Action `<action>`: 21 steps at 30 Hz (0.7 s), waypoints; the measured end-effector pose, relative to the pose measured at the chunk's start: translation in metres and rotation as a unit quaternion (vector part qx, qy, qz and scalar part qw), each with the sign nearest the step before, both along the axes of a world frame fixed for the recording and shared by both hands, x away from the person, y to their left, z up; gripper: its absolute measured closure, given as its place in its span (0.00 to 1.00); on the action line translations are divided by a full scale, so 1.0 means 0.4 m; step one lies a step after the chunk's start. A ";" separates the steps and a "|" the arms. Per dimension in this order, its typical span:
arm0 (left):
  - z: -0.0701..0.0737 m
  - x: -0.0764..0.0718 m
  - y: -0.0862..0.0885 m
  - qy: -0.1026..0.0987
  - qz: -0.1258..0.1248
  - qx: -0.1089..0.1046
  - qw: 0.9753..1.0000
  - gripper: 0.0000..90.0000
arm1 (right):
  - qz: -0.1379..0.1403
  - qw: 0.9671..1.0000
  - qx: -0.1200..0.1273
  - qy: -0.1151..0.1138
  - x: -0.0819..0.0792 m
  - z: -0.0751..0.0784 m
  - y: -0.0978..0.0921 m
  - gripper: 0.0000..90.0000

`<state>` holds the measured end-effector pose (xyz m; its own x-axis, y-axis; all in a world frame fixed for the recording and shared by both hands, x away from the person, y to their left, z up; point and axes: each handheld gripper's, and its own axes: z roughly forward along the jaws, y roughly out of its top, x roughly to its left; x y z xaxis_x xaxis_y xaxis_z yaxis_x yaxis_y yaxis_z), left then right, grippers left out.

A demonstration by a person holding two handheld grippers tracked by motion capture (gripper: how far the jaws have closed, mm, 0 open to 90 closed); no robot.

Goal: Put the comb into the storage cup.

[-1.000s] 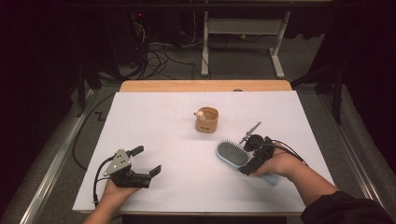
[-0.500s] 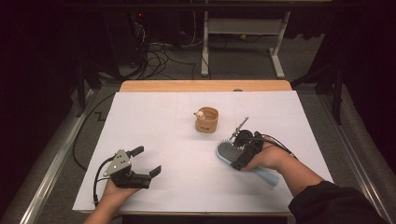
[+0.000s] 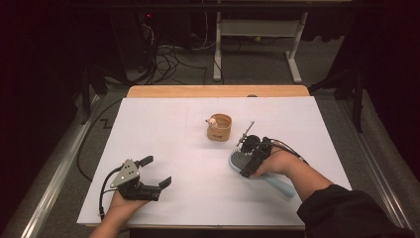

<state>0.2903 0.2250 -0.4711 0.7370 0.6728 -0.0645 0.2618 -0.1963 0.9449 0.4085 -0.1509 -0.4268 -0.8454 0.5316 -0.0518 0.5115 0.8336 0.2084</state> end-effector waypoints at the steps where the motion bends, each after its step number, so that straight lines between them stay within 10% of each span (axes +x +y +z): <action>1: 0.000 0.000 0.000 0.000 0.000 -0.001 1.000 0.02 | -0.001 1.000 -0.003 0.001 0.002 0.000 0.005 0.00; 21: 0.000 -0.001 0.000 0.001 -0.002 -0.002 1.000 0.02 | 0.010 0.999 -0.037 0.024 0.041 -0.026 0.059 0.04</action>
